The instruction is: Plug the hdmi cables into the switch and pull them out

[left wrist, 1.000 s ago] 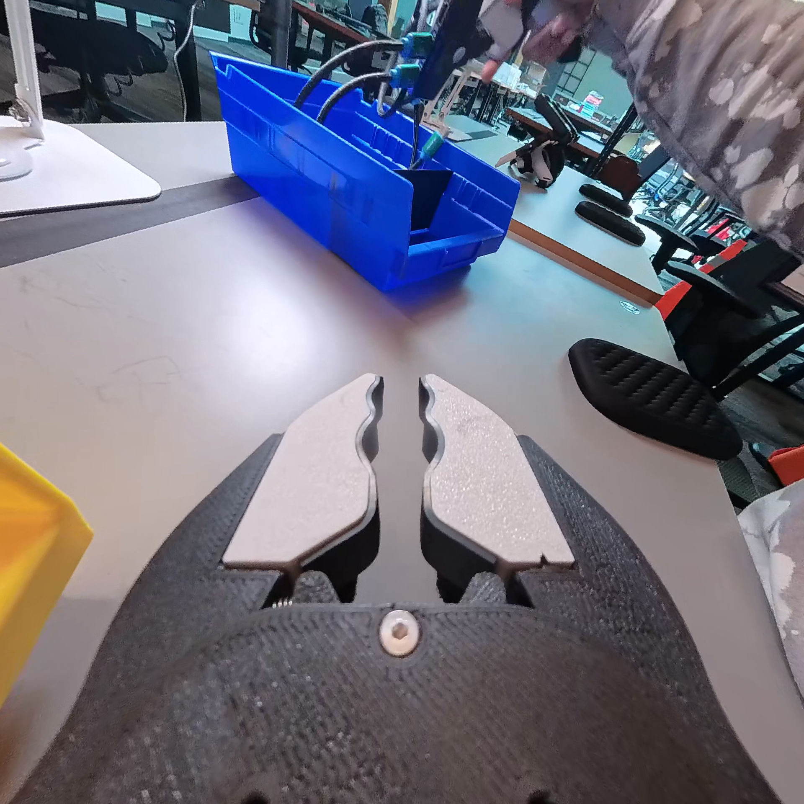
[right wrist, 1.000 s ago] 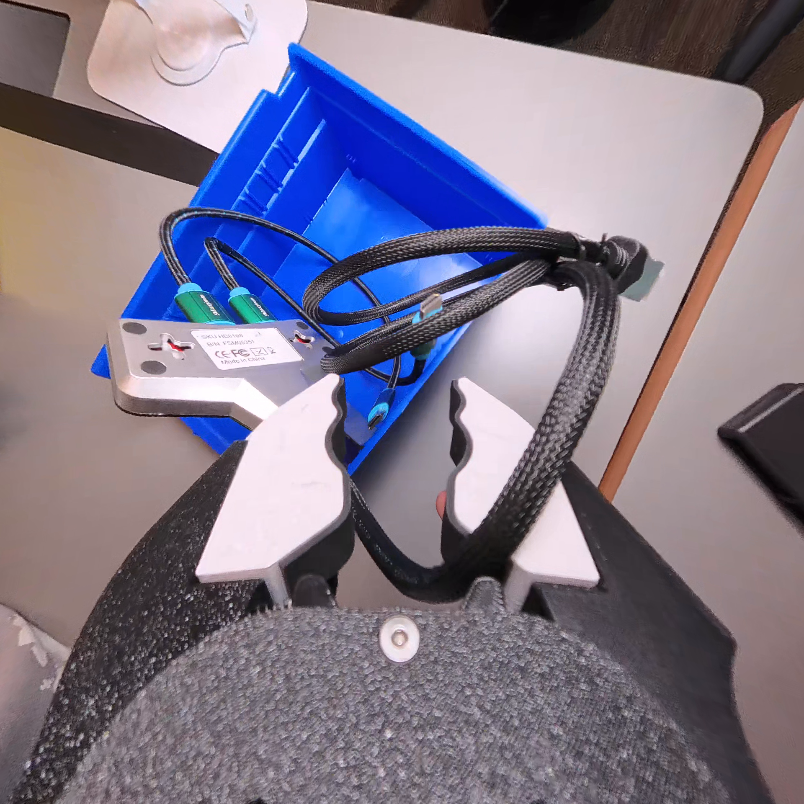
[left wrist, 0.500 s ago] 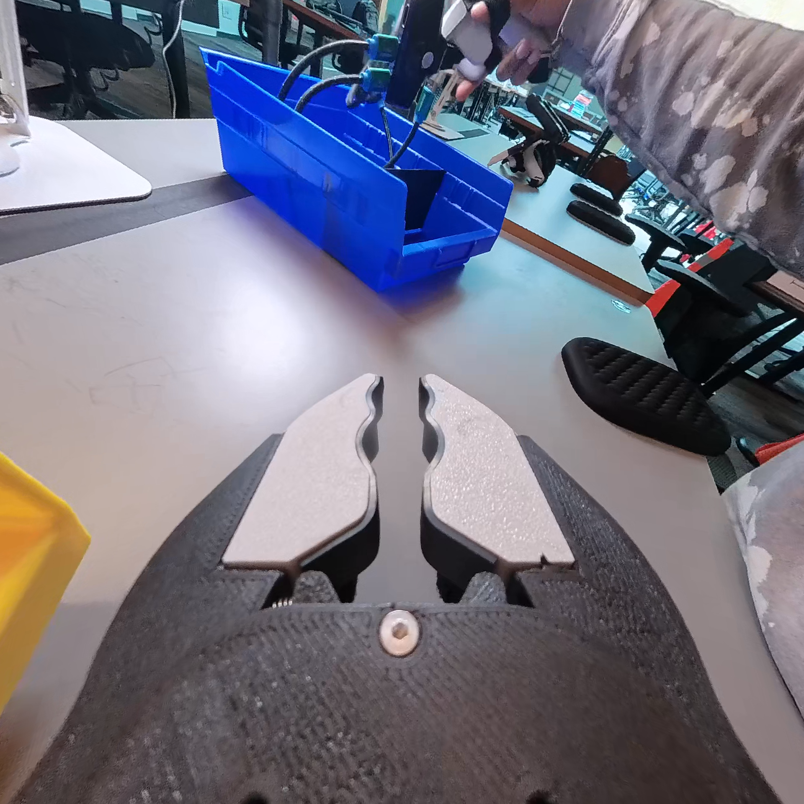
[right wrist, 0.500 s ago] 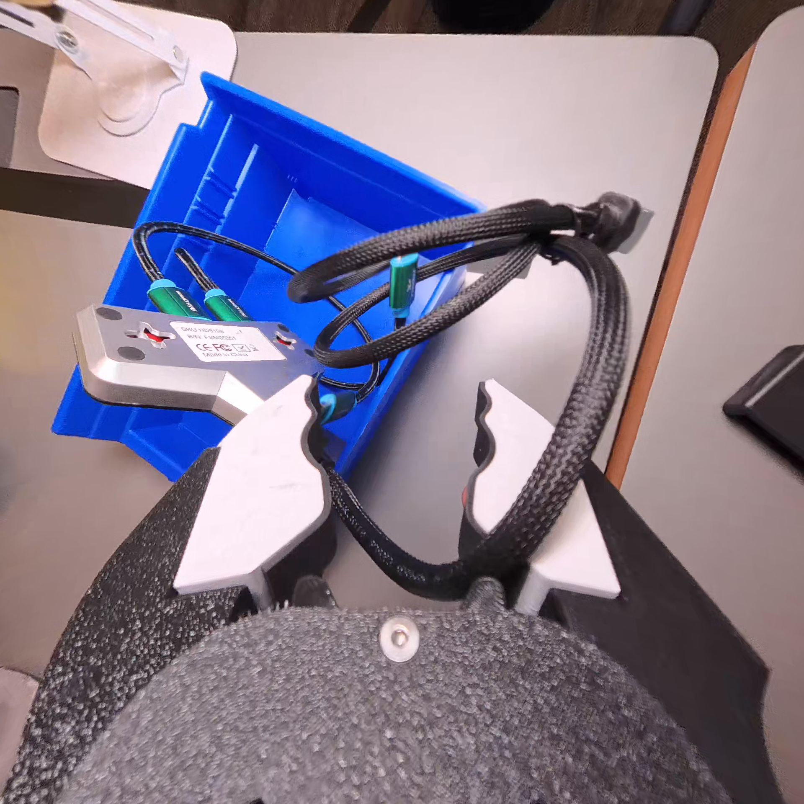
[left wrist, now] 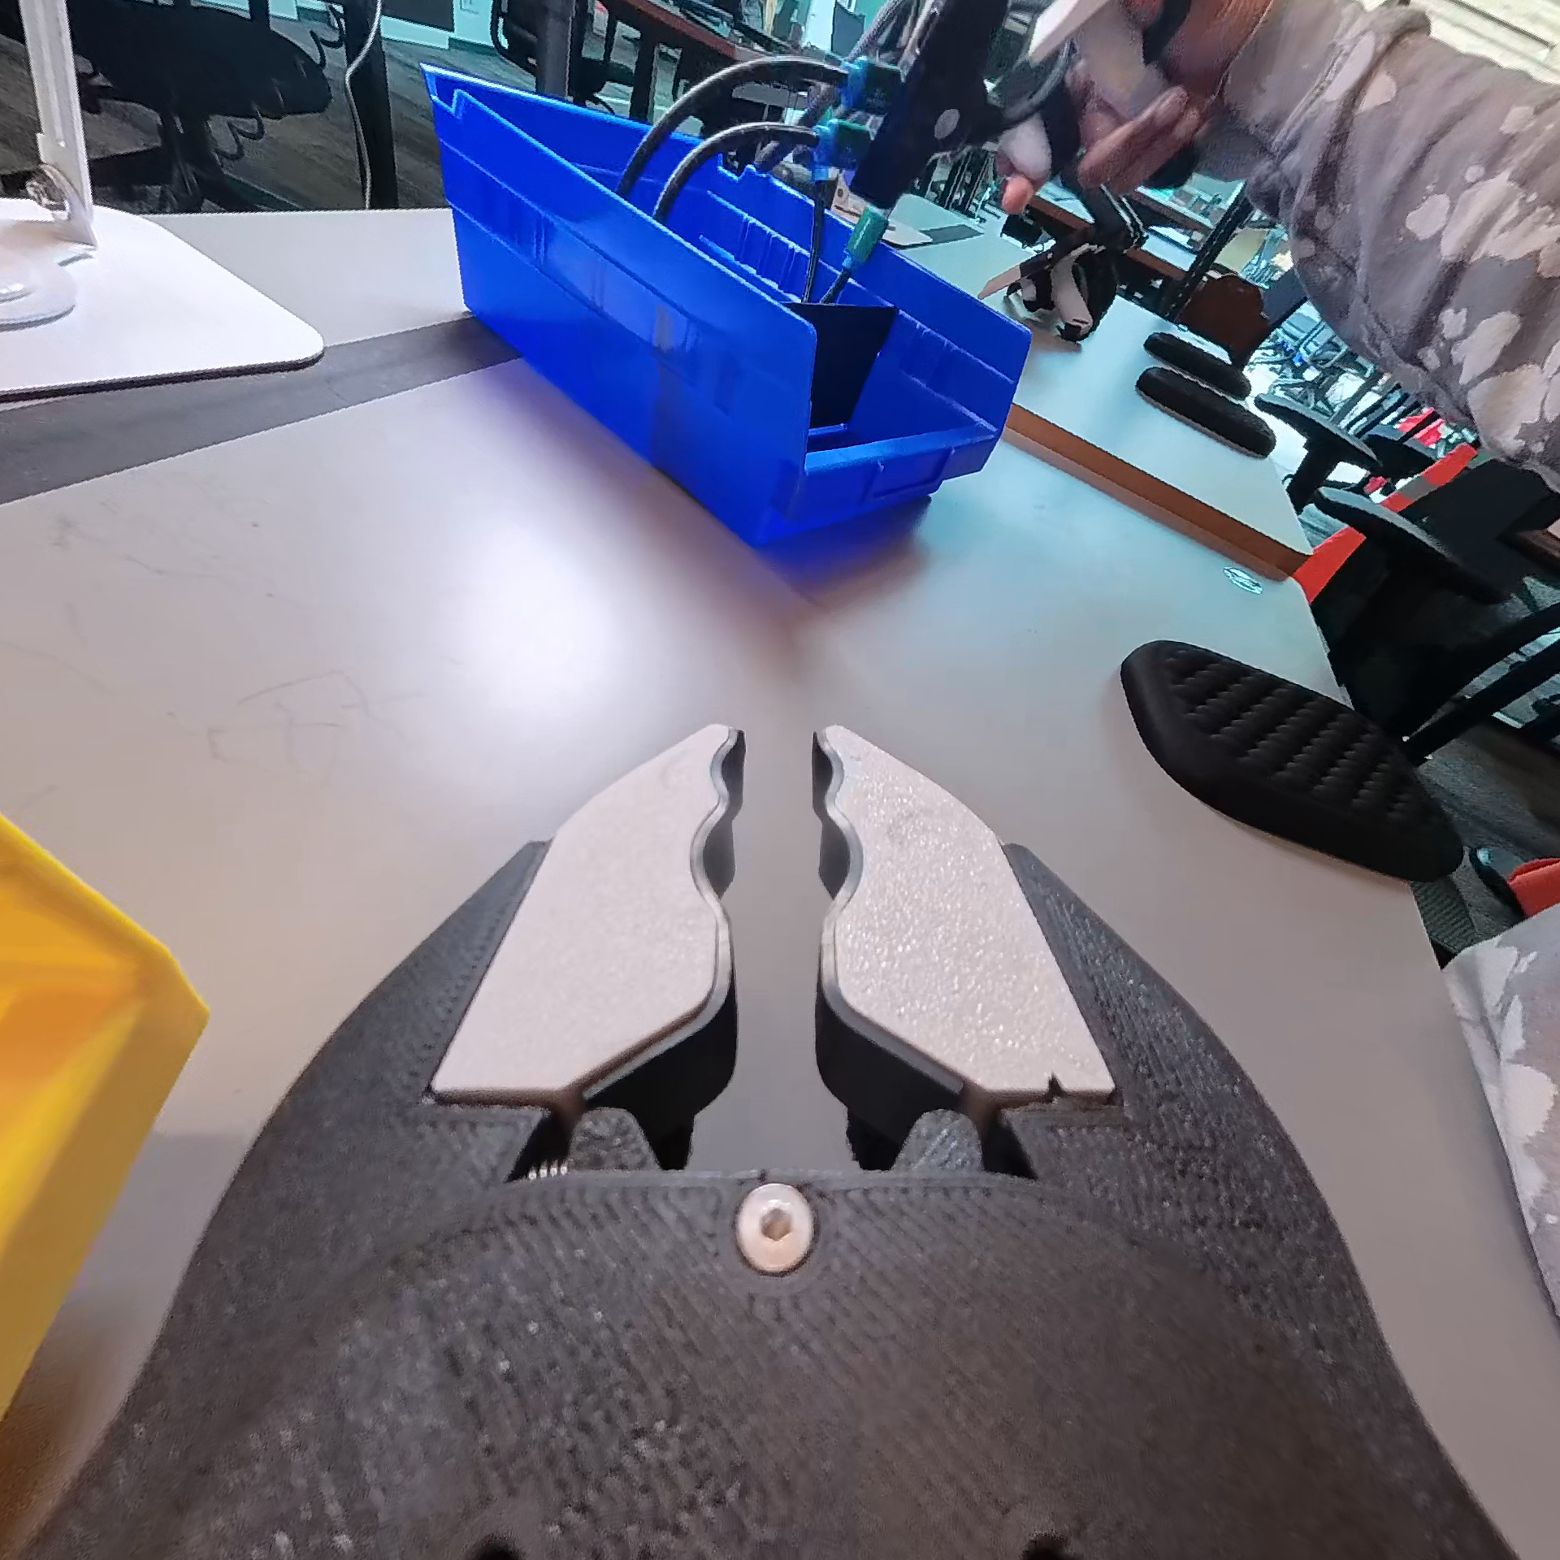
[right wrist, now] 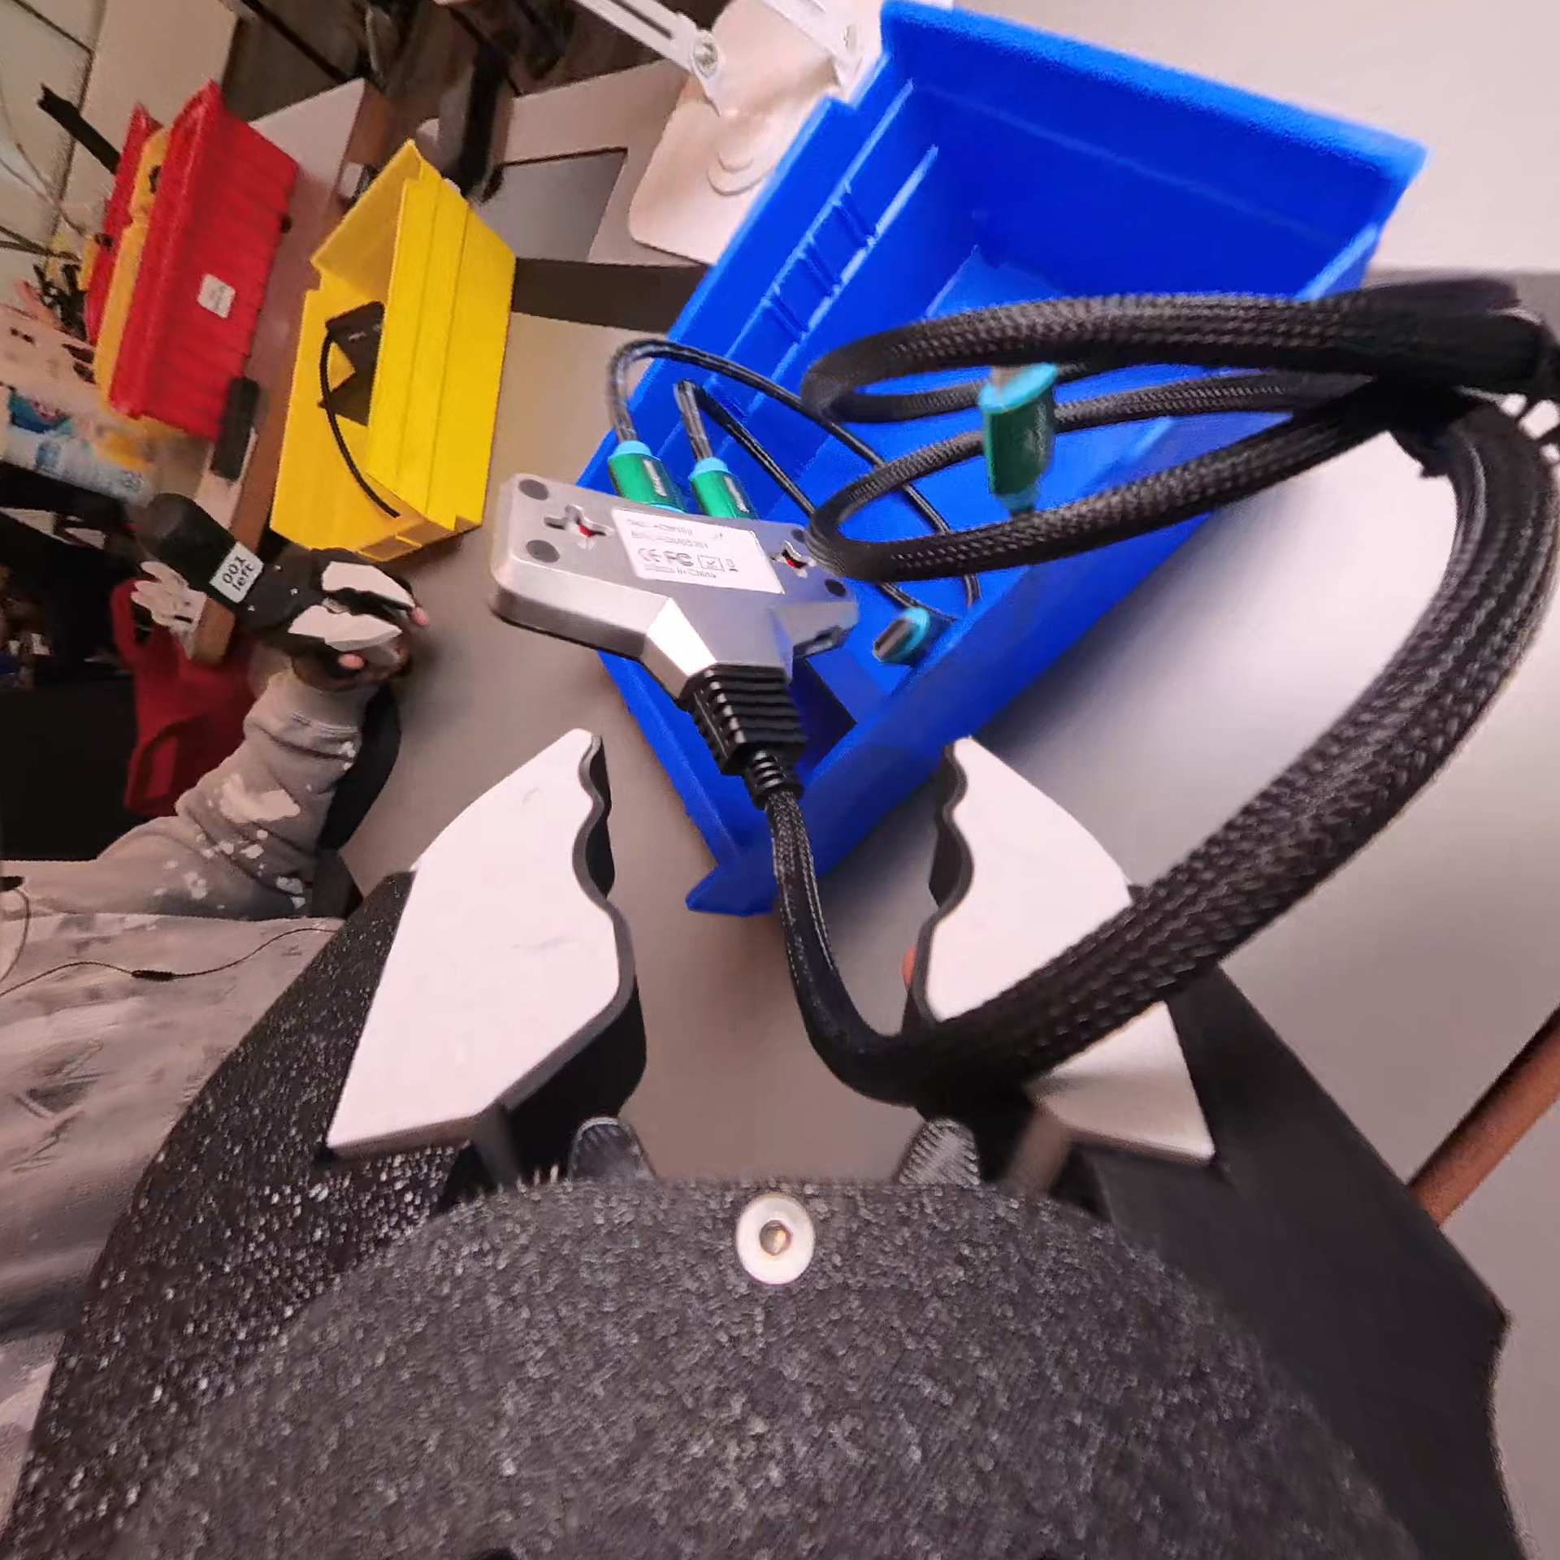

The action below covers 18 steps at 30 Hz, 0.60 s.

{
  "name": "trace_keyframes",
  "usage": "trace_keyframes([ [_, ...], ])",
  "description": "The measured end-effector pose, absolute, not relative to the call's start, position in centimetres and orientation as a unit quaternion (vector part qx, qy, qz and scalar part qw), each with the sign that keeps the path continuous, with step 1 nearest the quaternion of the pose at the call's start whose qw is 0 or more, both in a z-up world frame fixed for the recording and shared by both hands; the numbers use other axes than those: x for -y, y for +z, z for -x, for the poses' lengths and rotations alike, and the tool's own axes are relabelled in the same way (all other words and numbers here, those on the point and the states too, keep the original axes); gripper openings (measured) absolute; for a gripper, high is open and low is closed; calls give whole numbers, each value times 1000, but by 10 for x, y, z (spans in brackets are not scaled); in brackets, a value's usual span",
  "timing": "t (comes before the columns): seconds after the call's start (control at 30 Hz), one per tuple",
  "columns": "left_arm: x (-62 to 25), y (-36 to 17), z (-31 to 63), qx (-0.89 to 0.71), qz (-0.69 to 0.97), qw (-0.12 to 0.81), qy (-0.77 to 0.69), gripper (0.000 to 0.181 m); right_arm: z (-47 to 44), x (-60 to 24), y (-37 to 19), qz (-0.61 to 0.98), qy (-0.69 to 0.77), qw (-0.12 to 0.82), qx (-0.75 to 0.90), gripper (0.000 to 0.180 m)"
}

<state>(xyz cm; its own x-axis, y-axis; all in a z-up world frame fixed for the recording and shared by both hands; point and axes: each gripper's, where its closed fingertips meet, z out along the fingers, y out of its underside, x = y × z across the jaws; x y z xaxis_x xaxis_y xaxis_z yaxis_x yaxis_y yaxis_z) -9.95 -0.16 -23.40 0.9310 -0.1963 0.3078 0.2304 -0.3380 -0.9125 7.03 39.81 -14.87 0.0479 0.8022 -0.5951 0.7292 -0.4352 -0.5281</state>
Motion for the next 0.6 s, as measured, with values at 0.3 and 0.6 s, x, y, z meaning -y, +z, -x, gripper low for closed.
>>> trace_keyframes([
  [0.3, 0, -241, 98, 12, 802, 565, -191, 16, -91, -417, -213, 785, 412, 90, 453, 92],
  [0.6, 0, -243, 98, 15, 803, 563, -196, 15, -134, -416, -212, 764, 492, 124, 397, 99],
])
